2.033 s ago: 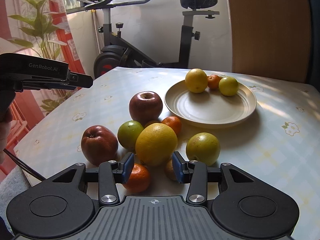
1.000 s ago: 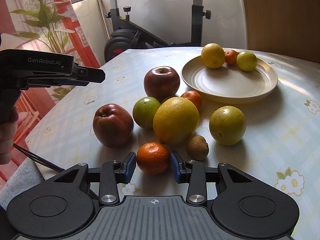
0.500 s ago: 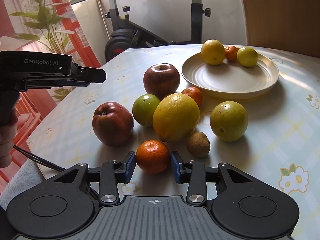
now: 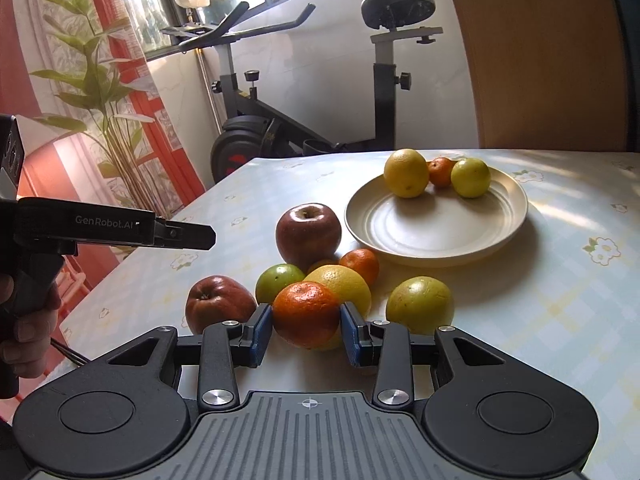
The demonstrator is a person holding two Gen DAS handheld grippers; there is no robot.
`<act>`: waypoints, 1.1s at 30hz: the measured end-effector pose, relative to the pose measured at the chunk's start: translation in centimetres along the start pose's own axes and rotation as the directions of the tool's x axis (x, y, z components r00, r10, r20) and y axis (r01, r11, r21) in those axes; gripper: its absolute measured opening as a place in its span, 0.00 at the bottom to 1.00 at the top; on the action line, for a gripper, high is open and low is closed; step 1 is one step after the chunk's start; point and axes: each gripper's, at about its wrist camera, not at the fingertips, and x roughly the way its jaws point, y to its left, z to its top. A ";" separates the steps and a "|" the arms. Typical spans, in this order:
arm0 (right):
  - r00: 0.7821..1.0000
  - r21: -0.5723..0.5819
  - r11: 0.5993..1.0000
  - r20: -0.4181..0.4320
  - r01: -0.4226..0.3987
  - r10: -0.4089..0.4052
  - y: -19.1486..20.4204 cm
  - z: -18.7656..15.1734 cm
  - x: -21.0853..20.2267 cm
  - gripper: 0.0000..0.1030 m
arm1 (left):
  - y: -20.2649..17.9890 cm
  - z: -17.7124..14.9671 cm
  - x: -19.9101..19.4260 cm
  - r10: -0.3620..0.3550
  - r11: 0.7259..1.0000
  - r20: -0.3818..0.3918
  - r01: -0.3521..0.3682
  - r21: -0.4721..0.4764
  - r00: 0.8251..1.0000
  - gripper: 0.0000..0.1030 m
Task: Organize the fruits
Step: 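Move the right tool to a tangerine in the pile and grasp it, then grasp and lift a green citrus with the left tool while the right tool holds the tangerine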
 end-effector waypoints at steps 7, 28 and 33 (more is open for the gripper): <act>0.999 0.003 0.999 0.028 0.040 -0.040 -1.1 0.4 -0.6 0.33 | -0.6 -0.4 1.1 -0.054 0.998 -0.047 0.055 0.020 0.997 0.41; 0.994 0.077 0.992 0.033 0.100 -0.103 -4.4 1.1 -1.0 0.33 | -2.3 0.6 5.8 -0.189 0.902 -0.250 0.269 0.339 0.950 0.40; 0.994 0.083 0.991 0.036 0.104 -0.107 -4.4 1.0 -1.2 0.33 | -2.7 0.8 6.8 -0.182 0.866 -0.290 0.293 0.405 0.939 0.40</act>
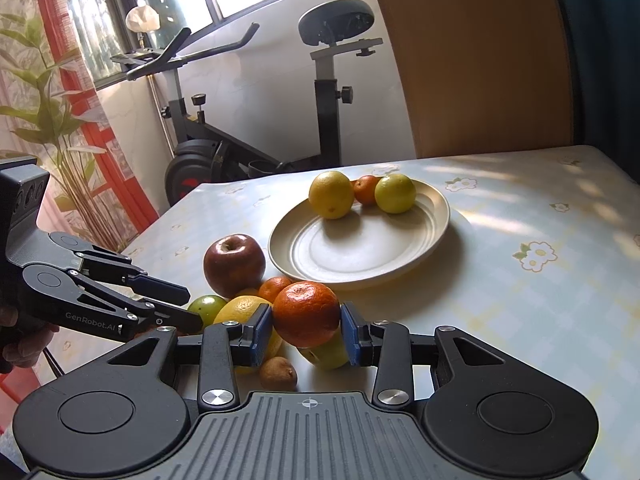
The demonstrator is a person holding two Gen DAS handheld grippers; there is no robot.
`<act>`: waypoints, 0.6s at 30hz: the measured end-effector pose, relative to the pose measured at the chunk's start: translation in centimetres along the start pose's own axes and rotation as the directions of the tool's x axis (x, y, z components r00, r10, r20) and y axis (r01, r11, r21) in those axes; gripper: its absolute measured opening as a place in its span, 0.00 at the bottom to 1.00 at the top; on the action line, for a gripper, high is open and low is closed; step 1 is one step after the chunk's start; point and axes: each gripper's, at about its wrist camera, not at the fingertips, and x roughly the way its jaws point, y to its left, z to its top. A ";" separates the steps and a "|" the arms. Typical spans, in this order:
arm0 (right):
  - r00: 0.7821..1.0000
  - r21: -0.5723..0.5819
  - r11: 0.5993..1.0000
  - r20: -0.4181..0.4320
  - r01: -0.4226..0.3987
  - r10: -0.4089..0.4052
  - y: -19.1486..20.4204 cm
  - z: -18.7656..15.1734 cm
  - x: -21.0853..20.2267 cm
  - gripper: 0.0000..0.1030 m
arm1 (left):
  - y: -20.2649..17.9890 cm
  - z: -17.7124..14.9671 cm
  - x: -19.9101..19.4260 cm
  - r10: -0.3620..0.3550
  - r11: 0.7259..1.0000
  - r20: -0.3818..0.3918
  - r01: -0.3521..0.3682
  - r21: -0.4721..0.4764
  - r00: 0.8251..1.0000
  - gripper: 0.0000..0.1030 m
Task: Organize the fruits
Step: 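Grasp and lift a green citrus with the left tool while the right tool holds the tangerine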
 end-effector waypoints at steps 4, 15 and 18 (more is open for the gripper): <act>1.000 0.002 1.000 0.000 0.002 -0.002 0.0 0.0 0.0 0.33 | 0.3 0.2 0.7 -0.019 1.000 -0.014 0.019 0.007 1.000 0.41; 1.000 0.002 1.000 -0.004 0.008 -0.008 -0.1 0.0 0.2 0.33 | 0.7 0.6 1.5 -0.067 0.998 -0.035 0.067 -0.005 0.997 0.43; 1.000 -0.001 1.000 -0.001 0.011 -0.011 0.0 0.0 0.1 0.33 | 1.1 0.8 1.8 -0.082 0.997 -0.053 0.082 -0.014 0.995 0.48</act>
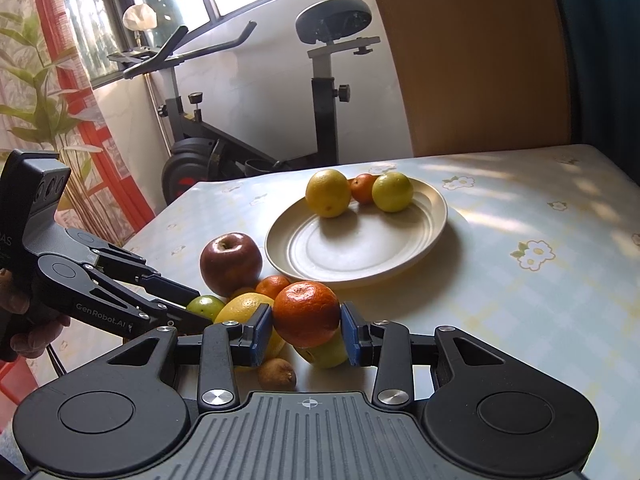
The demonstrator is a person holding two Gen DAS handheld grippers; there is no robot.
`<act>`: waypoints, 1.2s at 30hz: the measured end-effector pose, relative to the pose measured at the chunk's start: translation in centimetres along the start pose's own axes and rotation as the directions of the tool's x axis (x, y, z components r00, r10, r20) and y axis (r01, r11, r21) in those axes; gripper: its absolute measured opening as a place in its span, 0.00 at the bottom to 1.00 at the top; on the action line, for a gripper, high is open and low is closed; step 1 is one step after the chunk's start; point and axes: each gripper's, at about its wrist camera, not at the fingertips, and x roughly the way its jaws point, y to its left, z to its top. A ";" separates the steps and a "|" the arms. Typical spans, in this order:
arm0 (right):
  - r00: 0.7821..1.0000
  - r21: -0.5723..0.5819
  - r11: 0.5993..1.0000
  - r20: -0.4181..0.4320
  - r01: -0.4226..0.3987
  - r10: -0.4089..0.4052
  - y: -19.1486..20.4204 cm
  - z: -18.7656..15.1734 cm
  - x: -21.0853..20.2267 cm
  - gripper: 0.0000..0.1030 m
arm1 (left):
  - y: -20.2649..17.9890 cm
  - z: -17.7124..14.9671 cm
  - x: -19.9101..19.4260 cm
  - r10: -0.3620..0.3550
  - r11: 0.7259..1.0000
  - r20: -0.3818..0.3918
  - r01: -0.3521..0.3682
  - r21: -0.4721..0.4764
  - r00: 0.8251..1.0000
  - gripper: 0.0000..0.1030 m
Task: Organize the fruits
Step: 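Grasp and lift a green citrus with the left tool while the right tool holds the tangerine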
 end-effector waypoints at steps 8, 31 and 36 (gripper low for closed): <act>1.000 0.008 1.000 0.007 -0.004 0.004 0.0 0.1 0.0 0.33 | 1.3 0.0 0.2 -0.064 0.997 -0.058 0.061 -0.047 0.996 0.48; 1.000 0.011 1.000 -0.006 -0.004 0.004 0.0 0.0 0.3 0.33 | -1.4 -0.4 1.3 0.107 0.987 -0.028 -0.102 0.121 0.994 0.50; 1.000 0.010 1.000 -0.007 -0.010 0.010 0.0 -0.1 0.4 0.33 | -1.1 -0.2 1.4 0.086 0.991 -0.055 -0.079 0.111 0.995 0.50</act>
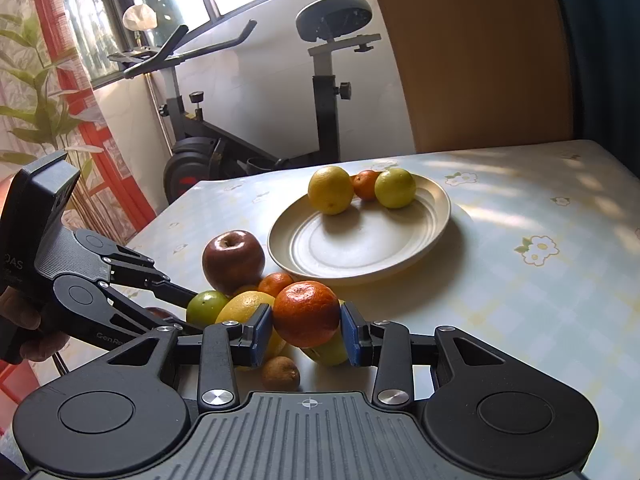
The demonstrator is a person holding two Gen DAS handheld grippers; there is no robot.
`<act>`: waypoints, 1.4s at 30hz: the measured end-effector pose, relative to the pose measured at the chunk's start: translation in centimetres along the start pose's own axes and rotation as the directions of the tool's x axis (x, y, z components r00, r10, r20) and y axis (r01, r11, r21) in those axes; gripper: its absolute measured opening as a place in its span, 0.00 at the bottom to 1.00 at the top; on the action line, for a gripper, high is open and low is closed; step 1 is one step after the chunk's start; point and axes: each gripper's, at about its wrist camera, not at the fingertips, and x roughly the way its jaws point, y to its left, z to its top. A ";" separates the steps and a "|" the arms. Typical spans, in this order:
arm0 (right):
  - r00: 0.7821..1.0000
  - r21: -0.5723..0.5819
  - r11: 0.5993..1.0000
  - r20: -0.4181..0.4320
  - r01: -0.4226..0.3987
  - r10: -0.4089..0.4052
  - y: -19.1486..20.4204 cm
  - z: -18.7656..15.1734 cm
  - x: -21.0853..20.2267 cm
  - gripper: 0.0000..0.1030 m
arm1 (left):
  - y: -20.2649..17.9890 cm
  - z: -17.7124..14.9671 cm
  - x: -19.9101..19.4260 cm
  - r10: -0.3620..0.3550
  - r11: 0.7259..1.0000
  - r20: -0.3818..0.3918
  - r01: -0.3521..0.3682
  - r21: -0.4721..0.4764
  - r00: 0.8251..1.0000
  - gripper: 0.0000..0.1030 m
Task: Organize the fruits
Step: 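Grasp and lift a green citrus with the left tool while the right tool holds the tangerine, then lower the green citrus onto the plate with the left tool while the right tool places the tangerine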
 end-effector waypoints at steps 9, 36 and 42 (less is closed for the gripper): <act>1.000 -0.003 1.000 0.005 0.007 -0.007 0.0 0.0 -0.3 0.33 | -0.3 0.0 -0.5 0.013 1.000 0.004 -0.013 -0.003 1.000 0.49; 0.999 -0.212 0.977 -0.017 0.035 -0.039 -2.5 7.6 4.1 0.33 | 2.3 8.4 -1.6 0.101 0.993 0.104 -0.094 -0.074 0.989 0.49; 0.999 -0.168 0.986 -0.042 0.023 -0.030 -5.3 8.9 7.4 0.33 | 3.1 10.0 2.1 0.119 0.990 0.033 -0.116 -0.079 0.992 0.49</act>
